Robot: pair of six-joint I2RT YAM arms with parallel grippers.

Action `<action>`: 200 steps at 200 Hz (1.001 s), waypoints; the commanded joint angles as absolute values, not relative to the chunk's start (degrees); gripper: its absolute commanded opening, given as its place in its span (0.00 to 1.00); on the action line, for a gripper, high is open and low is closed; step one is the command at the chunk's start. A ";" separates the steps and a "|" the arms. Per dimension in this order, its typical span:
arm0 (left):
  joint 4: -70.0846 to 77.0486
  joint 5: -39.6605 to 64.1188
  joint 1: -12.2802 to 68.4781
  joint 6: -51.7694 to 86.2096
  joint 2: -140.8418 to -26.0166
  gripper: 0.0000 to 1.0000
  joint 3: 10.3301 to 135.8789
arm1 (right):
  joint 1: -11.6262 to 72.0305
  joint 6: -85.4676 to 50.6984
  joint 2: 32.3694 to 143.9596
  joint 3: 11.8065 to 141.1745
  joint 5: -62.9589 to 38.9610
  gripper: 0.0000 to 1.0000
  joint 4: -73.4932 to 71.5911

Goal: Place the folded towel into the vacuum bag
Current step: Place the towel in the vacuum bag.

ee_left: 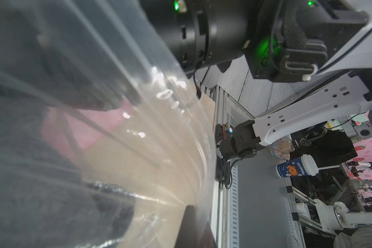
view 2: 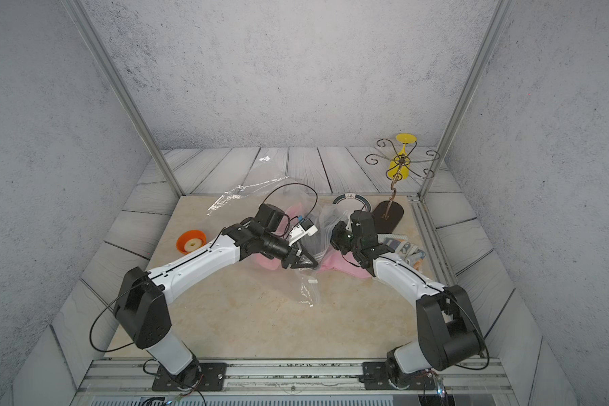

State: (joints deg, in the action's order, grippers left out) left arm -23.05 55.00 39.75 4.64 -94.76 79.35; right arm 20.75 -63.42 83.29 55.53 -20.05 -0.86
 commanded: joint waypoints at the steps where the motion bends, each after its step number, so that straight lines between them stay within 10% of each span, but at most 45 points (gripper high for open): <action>1: -16.88 49.10 37.19 10.95 -91.74 0.00 79.64 | 20.43 -49.09 83.61 63.16 -17.36 0.56 17.37; 30: -21.59 34.53 35.32 14.08 -97.26 0.00 83.94 | 20.35 -45.10 82.46 63.15 -19.60 0.67 22.61; 200: -18.79 40.51 35.14 19.68 -98.44 0.00 80.51 | 8.88 -48.33 82.23 55.72 -18.02 0.55 16.90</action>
State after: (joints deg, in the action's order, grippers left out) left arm -19.46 39.24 35.40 19.55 -100.44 81.28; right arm 8.82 -50.46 78.00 51.40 -18.41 20.40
